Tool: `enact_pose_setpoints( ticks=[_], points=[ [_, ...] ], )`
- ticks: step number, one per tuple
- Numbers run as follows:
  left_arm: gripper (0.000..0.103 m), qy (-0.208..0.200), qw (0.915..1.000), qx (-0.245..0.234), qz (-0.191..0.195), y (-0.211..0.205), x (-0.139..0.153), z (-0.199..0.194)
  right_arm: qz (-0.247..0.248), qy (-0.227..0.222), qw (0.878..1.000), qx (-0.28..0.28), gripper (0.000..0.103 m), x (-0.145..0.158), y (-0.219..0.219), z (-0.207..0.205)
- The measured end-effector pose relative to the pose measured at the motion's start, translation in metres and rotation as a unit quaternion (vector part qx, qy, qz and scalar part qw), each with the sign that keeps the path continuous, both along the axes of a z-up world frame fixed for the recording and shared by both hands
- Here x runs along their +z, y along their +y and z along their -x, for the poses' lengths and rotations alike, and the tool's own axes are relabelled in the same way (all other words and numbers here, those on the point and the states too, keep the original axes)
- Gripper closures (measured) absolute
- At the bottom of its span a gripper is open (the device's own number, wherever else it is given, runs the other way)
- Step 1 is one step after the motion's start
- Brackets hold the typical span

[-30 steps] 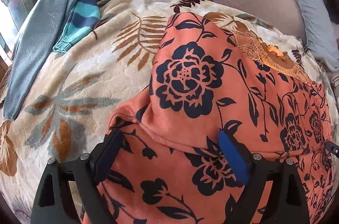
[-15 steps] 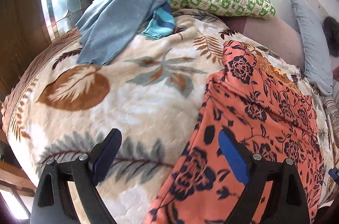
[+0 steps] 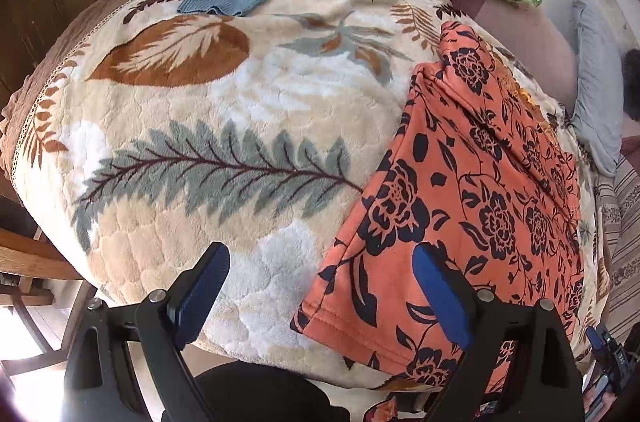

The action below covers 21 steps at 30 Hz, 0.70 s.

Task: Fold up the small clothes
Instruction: 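Lift the held blouse edge with both grippers and fold it over the body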

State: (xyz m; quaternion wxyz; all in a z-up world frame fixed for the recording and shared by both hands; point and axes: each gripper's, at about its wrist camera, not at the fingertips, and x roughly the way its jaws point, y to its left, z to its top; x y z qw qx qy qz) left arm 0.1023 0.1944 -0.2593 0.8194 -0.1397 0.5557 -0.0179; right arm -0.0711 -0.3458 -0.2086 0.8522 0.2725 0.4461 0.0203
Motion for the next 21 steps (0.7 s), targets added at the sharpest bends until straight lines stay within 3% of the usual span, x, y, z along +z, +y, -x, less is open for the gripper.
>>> enact_pose_setpoints(
  ticks=[3,6,8,11,12,13,14,17,19,21],
  points=[
    [0.01,0.032,0.9993,-0.01,-0.019,-0.007,-0.016,0.001,-0.002,0.007,1.0,-0.003,0.035,-0.004,0.003,0.004],
    [0.011,0.042,0.9988,-0.022,-0.008,-0.009,-0.028,0.007,0.002,0.018,1.0,0.001,0.035,-0.008,0.006,0.007],
    [0.019,0.026,0.9993,-0.025,-0.011,-0.01,-0.028,0.013,0.001,0.025,1.0,-0.002,0.035,-0.011,0.006,0.006],
    [0.055,0.008,0.9991,-0.035,-0.021,-0.01,-0.023,0.017,-0.013,0.038,0.999,-0.011,0.035,-0.016,0.001,0.005],
    [0.077,0.0,0.9992,-0.038,-0.009,-0.008,-0.022,0.018,-0.016,0.043,0.999,-0.014,0.035,-0.017,-0.001,0.004],
    [0.089,-0.003,0.9991,-0.041,0.01,-0.007,-0.021,0.018,-0.017,0.046,0.999,-0.018,0.035,-0.018,-0.002,0.004],
    [0.089,-0.003,0.9988,-0.044,0.021,-0.006,-0.02,0.017,-0.018,0.049,0.998,-0.022,0.035,-0.019,-0.003,0.005],
    [0.087,-0.009,0.9979,-0.065,0.003,-0.015,-0.02,0.017,-0.009,0.07,0.997,-0.03,0.035,-0.024,-0.003,0.006],
    [0.062,-0.007,0.9976,-0.068,0.01,-0.019,-0.021,0.015,-0.014,0.083,0.996,-0.029,0.035,-0.029,-0.003,0.007],
    [0.054,-0.014,0.997,-0.071,0.028,-0.022,-0.02,0.013,-0.027,0.1,0.994,-0.02,0.035,-0.036,0.001,0.006]
  ],
)
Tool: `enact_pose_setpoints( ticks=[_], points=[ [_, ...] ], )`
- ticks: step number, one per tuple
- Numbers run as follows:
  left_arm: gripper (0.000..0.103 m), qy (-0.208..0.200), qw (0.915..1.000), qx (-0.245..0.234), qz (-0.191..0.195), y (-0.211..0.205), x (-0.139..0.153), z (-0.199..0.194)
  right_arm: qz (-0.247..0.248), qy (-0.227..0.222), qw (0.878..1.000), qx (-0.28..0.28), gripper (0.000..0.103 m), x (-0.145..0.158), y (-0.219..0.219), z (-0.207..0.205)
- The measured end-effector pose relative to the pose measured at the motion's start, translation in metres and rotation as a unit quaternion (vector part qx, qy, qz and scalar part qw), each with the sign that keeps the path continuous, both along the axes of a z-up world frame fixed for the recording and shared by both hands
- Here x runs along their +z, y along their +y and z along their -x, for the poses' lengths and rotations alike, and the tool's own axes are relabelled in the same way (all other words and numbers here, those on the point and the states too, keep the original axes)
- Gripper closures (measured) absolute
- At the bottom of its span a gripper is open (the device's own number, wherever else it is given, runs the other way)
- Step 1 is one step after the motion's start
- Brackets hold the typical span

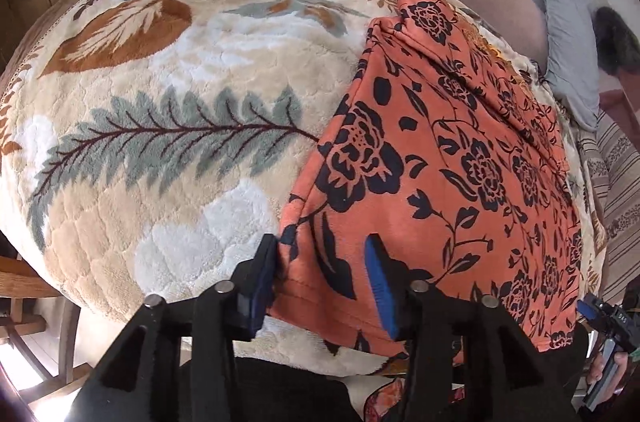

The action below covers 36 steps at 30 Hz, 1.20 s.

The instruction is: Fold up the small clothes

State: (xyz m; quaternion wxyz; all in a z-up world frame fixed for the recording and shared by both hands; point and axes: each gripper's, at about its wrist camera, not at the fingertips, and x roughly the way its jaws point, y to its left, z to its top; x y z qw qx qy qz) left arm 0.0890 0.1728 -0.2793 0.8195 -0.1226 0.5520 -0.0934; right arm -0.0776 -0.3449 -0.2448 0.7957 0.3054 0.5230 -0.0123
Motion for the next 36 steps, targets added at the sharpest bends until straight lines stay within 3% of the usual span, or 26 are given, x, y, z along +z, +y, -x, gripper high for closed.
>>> enact_pose_setpoints(
  ticks=[2,4,5,6,7,9,10,13,16,23,29,33,36],
  points=[
    [0.055,-0.01,0.9998,-0.01,-0.016,-0.008,0.001,0.001,-0.01,0.018,1.0,0.006,0.035,-0.009,0.007,0.0],
    [0.082,-0.014,0.9988,-0.014,-0.045,-0.011,-0.002,0.001,-0.012,0.04,0.999,0.013,0.036,-0.02,0.014,-0.002],
    [0.085,-0.015,0.9983,-0.012,-0.055,-0.011,-0.003,-0.001,-0.006,0.052,0.999,0.013,0.038,-0.026,0.016,-0.002],
    [0.089,-0.016,0.9987,-0.012,-0.046,-0.008,-0.003,-0.001,0.001,0.064,0.998,0.016,0.047,-0.032,0.02,-0.003],
    [0.094,-0.015,0.9992,-0.011,-0.034,-0.006,-0.002,-0.001,0.011,0.079,0.996,0.026,0.067,-0.038,0.024,-0.004],
    [0.095,-0.017,0.9996,-0.012,-0.02,-0.002,0.001,0.001,0.032,0.078,0.996,0.038,0.076,-0.037,0.029,-0.002],
    [0.095,-0.019,0.9996,-0.014,-0.015,-0.001,0.004,0.001,0.027,0.075,0.996,0.047,0.095,-0.034,0.031,-0.002],
    [0.096,-0.027,0.9992,-0.023,0.016,0.001,0.019,0.001,-0.001,0.044,0.997,0.068,0.097,-0.013,0.034,0.001],
    [0.096,-0.038,0.9971,-0.033,0.057,0.002,0.043,-0.005,-0.06,-0.01,0.995,0.08,0.097,0.016,0.029,0.001],
    [0.096,-0.057,0.9886,-0.04,0.133,0.007,0.095,-0.054,-0.156,-0.126,0.978,0.057,0.097,0.081,0.001,-0.039],
    [0.096,-0.055,0.9868,-0.028,0.15,-0.002,0.122,-0.154,-0.178,-0.177,0.968,-0.002,0.097,0.11,-0.041,-0.129],
    [0.096,-0.043,0.987,-0.016,0.154,-0.019,0.123,-0.238,-0.185,-0.184,0.964,-0.055,0.097,0.1,-0.08,-0.202],
    [0.095,-0.028,0.9895,-0.012,0.141,-0.049,0.108,-0.303,-0.2,-0.182,0.956,-0.113,0.097,0.074,-0.119,-0.25]
  ],
)
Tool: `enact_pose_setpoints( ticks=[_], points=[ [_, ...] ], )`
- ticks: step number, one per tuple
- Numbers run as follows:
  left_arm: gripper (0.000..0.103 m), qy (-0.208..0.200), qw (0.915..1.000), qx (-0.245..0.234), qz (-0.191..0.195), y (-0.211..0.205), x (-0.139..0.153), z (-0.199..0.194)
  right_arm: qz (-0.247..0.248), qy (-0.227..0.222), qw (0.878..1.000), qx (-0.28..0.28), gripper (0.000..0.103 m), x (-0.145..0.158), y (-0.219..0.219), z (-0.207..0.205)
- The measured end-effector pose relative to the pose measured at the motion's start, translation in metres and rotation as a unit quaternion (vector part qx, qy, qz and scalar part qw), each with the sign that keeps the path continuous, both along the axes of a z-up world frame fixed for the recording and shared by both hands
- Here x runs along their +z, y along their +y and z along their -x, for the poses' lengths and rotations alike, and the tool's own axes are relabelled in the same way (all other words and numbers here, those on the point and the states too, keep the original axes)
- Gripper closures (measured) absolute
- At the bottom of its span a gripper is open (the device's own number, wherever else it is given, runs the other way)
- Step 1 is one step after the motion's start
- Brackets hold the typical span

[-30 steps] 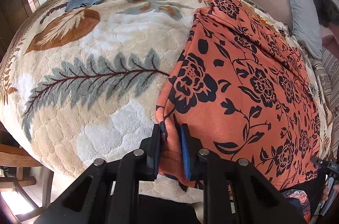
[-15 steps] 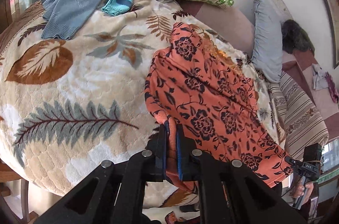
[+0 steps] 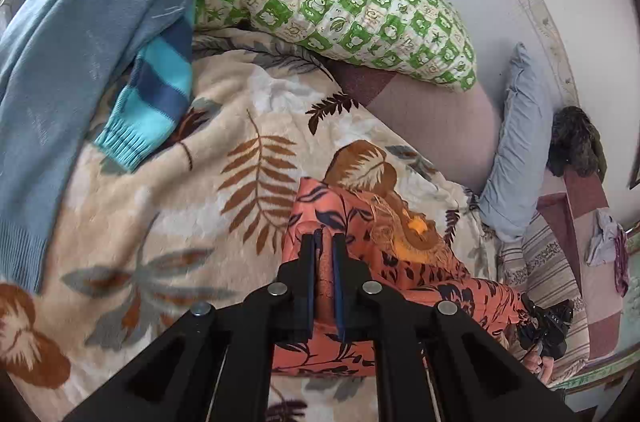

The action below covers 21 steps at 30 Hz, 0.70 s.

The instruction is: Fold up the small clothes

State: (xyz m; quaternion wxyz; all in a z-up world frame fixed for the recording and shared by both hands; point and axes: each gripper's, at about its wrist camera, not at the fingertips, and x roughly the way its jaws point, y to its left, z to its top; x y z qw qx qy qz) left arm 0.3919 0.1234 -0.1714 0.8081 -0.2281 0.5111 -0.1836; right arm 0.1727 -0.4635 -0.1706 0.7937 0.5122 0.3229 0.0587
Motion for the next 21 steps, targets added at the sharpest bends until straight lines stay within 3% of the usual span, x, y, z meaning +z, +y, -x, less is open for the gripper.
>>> enact_pose_setpoints(
  ticks=[5,7,10,14,15,17,18,19,21],
  points=[
    [0.088,0.021,0.997,0.033,-0.068,-0.04,-0.053,-0.074,-0.078,0.091,0.992,-0.045,0.092,-0.088,-0.044,-0.073],
    [0.081,0.025,0.9968,0.059,-0.047,-0.033,-0.071,-0.08,-0.097,0.121,0.987,-0.047,0.091,-0.121,-0.052,-0.085],
    [0.08,0.014,0.9944,0.104,-0.013,-0.012,-0.078,-0.063,-0.164,0.084,0.981,-0.064,0.092,-0.146,-0.064,-0.08],
    [0.066,-0.038,0.9929,0.111,-0.017,-0.01,-0.06,-0.004,-0.129,0.024,0.988,-0.082,0.091,-0.122,-0.061,-0.057],
    [0.064,-0.046,0.9925,0.111,-0.021,-0.014,-0.057,0.013,-0.119,0.009,0.987,-0.105,0.087,-0.113,-0.063,-0.047],
    [0.058,-0.049,0.9922,0.111,-0.029,-0.026,-0.058,0.046,-0.112,-0.036,0.984,-0.134,0.06,-0.092,-0.06,-0.029],
    [0.058,-0.048,0.9924,0.108,-0.035,-0.033,-0.06,0.06,-0.097,-0.05,0.983,-0.148,0.028,-0.08,-0.055,-0.021],
    [0.058,-0.047,0.9922,0.109,-0.038,-0.039,-0.064,0.071,-0.064,-0.046,0.985,-0.155,0.024,-0.068,-0.047,-0.017],
    [0.058,-0.041,0.9917,0.112,-0.049,-0.05,-0.075,0.085,0.012,-0.015,0.996,-0.091,0.024,-0.047,-0.017,-0.029]
  ],
)
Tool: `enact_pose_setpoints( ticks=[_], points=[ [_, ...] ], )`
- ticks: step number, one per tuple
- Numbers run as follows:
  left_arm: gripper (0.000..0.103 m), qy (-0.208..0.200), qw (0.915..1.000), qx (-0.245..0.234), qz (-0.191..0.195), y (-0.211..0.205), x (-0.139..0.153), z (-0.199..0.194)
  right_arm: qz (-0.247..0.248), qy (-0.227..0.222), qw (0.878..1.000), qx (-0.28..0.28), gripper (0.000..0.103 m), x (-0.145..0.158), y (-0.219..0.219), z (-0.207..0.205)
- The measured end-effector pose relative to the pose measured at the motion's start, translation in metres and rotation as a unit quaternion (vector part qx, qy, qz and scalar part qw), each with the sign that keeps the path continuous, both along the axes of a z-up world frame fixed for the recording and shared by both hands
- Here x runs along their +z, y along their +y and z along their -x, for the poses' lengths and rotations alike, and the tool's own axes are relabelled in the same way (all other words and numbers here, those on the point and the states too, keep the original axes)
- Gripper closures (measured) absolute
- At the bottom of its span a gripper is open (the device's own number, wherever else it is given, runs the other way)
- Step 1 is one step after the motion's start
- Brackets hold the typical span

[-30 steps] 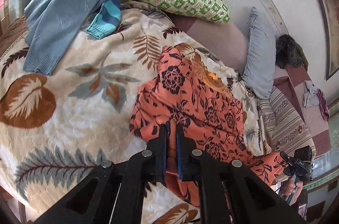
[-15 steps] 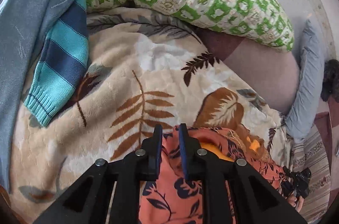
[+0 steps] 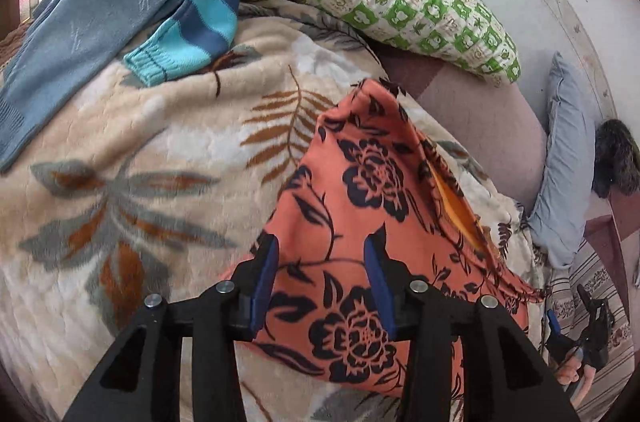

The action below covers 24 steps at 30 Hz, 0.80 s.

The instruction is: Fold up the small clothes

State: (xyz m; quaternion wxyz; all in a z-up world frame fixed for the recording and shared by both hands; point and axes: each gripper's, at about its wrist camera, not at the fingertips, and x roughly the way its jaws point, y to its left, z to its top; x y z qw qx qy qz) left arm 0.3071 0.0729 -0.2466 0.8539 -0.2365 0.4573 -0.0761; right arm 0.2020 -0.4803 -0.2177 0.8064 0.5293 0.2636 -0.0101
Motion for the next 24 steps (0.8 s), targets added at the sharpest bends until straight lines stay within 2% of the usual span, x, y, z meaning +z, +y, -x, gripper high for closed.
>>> enact_pose_setpoints(
  ticks=[2,3,4,5,6,7,9,10,12,13,15,16,17,19,22,24],
  points=[
    [0.058,0.008,0.9992,-0.023,-0.032,-0.015,-0.008,0.0,0.082,0.057,0.993,0.058,0.026,0.011,0.038,-0.012],
    [0.058,0.011,0.998,-0.031,-0.055,-0.021,-0.01,-0.002,0.129,0.079,0.984,0.089,0.031,0.013,0.064,-0.021],
    [0.058,0.009,0.9968,-0.035,-0.072,-0.025,-0.011,-0.002,0.171,0.101,0.973,0.122,0.042,0.012,0.089,-0.032],
    [0.058,0.003,0.9958,-0.042,-0.082,-0.028,-0.011,-0.002,0.2,0.126,0.959,0.154,0.048,0.007,0.112,-0.044],
    [0.057,-0.002,0.9946,-0.05,-0.091,-0.029,-0.012,0.0,0.218,0.153,0.946,0.185,0.063,-0.003,0.132,-0.055],
    [0.057,-0.001,0.9936,-0.056,-0.098,-0.03,-0.013,0.0,0.23,0.184,0.933,0.207,0.069,-0.015,0.147,-0.067],
    [0.057,0.002,0.9922,-0.07,-0.103,-0.031,-0.016,-0.002,0.269,0.229,0.912,0.209,0.069,-0.034,0.165,-0.091],
    [0.056,0.001,0.9917,-0.074,-0.105,-0.03,-0.017,-0.003,0.302,0.23,0.904,0.198,0.069,-0.034,0.17,-0.107],
    [0.055,0.003,0.9915,-0.078,-0.104,-0.028,-0.018,-0.006,0.333,0.23,0.899,0.166,0.069,-0.031,0.164,-0.14],
    [0.055,0.007,0.9915,-0.08,-0.102,-0.028,-0.018,-0.008,0.322,0.248,0.901,0.152,0.069,-0.033,0.158,-0.155],
    [0.055,0.011,0.9919,-0.083,-0.095,-0.025,-0.017,-0.01,0.293,0.26,0.912,0.123,0.069,-0.025,0.152,-0.173],
    [0.055,0.013,0.9923,-0.082,-0.091,-0.023,-0.017,-0.012,0.293,0.239,0.918,0.122,0.069,-0.013,0.158,-0.175],
    [0.055,0.014,0.9929,-0.079,-0.088,-0.021,-0.017,-0.013,0.299,0.208,0.922,0.135,0.069,0.0,0.171,-0.174],
    [0.055,0.018,0.9935,-0.074,-0.084,-0.017,-0.017,-0.015,0.312,0.163,0.919,0.177,0.068,0.018,0.209,-0.17],
    [0.055,0.02,0.9949,-0.067,-0.073,-0.012,-0.016,-0.014,0.287,0.143,0.907,0.271,0.068,0.013,0.275,-0.174],
    [0.055,0.023,0.9947,-0.07,-0.071,-0.01,-0.015,-0.012,0.285,0.154,0.895,0.305,0.068,-0.002,0.313,-0.185]
  ],
)
